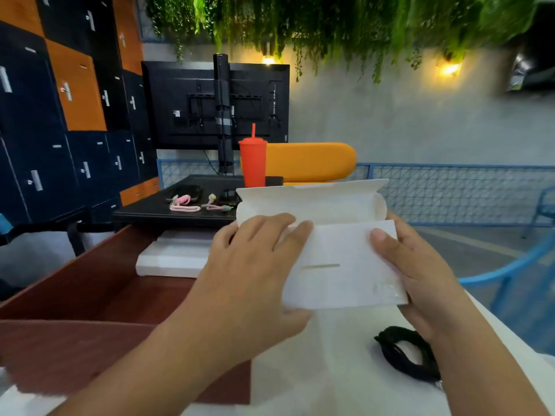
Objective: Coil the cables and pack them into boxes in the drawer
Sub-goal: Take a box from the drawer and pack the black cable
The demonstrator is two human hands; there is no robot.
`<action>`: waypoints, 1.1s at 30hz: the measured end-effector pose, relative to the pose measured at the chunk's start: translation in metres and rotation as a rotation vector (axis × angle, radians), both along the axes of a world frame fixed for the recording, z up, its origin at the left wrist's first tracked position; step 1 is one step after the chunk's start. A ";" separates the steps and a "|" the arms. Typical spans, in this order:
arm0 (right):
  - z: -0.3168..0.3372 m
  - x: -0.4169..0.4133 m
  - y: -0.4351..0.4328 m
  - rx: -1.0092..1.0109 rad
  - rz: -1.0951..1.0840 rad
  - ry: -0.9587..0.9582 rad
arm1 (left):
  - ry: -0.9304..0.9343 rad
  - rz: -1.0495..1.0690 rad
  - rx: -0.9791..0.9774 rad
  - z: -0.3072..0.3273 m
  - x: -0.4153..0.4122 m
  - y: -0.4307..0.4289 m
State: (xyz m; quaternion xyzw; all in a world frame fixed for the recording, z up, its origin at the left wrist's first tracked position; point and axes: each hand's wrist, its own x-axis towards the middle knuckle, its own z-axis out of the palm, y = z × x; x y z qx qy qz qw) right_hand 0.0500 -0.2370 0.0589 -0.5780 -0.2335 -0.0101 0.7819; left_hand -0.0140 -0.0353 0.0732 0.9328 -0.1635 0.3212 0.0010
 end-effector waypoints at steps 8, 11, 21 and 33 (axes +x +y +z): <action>-0.033 -0.027 -0.049 0.040 -0.081 0.054 | 0.108 -0.158 -0.827 -0.044 0.006 -0.052; -0.051 -0.033 -0.056 0.001 -0.064 0.097 | 0.103 -0.193 -0.968 -0.065 0.007 -0.059; -0.118 -0.042 -0.067 -0.084 0.048 0.143 | 0.422 -0.279 -1.340 -0.127 -0.007 -0.045; -0.141 -0.043 -0.078 -0.495 -0.062 0.211 | 0.528 -0.255 -1.202 -0.146 -0.009 -0.026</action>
